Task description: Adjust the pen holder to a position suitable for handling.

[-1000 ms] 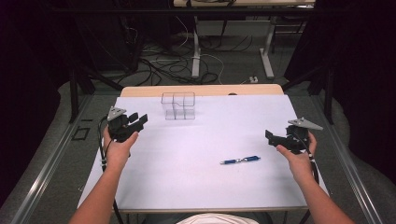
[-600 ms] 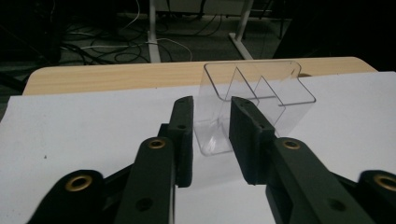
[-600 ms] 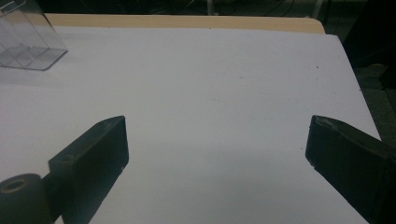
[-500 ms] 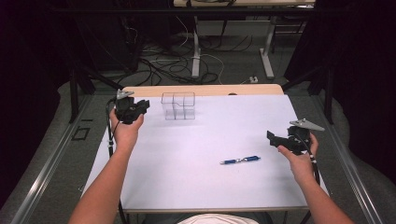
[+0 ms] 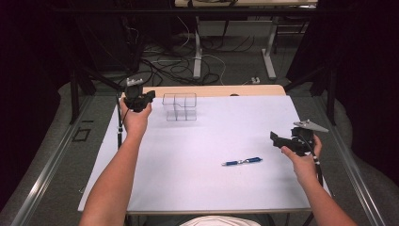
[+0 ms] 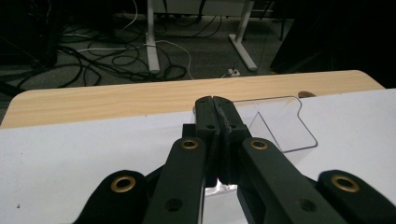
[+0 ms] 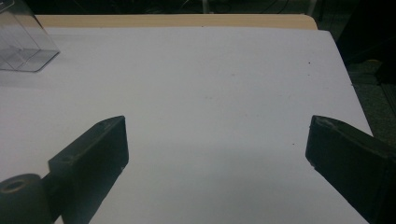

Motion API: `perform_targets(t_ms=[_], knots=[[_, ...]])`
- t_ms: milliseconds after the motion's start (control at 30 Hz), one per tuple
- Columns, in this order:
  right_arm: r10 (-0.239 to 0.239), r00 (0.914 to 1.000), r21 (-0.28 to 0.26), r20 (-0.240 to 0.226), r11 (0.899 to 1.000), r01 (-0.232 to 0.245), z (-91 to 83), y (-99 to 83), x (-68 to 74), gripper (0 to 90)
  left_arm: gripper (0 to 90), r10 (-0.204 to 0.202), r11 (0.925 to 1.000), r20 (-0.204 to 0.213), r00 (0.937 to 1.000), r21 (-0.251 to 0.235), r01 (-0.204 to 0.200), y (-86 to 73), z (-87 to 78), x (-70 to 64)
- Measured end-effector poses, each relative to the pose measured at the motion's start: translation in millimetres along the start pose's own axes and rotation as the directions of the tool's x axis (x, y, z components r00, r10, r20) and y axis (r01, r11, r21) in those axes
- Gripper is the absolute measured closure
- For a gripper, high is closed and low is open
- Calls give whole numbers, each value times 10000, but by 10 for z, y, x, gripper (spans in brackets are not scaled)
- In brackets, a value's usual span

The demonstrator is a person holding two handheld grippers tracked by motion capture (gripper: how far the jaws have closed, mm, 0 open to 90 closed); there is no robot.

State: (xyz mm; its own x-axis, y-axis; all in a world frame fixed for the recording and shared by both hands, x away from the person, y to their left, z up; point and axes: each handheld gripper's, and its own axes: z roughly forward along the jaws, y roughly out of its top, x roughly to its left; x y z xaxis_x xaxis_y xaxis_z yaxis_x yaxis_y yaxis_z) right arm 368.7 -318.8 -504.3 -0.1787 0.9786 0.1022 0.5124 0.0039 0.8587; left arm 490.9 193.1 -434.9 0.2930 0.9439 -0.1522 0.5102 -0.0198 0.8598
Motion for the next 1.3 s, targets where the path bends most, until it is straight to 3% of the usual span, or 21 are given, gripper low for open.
perform_targets(t_ms=[400,433,600,767,967,1300], knots=[[71,10000,130,-68,9999,-70,27,-9,29,54,900,-249,9981,-148,9996,565,257,43,222,93],[-25,10000,116,-82,9999,26,33,-11,23,54,900,-469,9975,-125,9988,514,475,38,274,107],[-43,9999,163,-137,9999,46,43,-17,21,55,900,-740,9948,-7,9973,703,738,-1,398,161],[30,9999,173,-159,9998,-27,43,-22,19,55,900,-705,9930,-85,9975,944,710,-52,499,184],[51,9996,250,-261,9997,-44,55,-33,18,55,900,-389,9926,-12,9992,1149,387,-109,604,207],[38,9993,364,-368,9993,-25,68,-46,42,57,900,529,9883,215,9984,1423,-555,-187,763,204]])
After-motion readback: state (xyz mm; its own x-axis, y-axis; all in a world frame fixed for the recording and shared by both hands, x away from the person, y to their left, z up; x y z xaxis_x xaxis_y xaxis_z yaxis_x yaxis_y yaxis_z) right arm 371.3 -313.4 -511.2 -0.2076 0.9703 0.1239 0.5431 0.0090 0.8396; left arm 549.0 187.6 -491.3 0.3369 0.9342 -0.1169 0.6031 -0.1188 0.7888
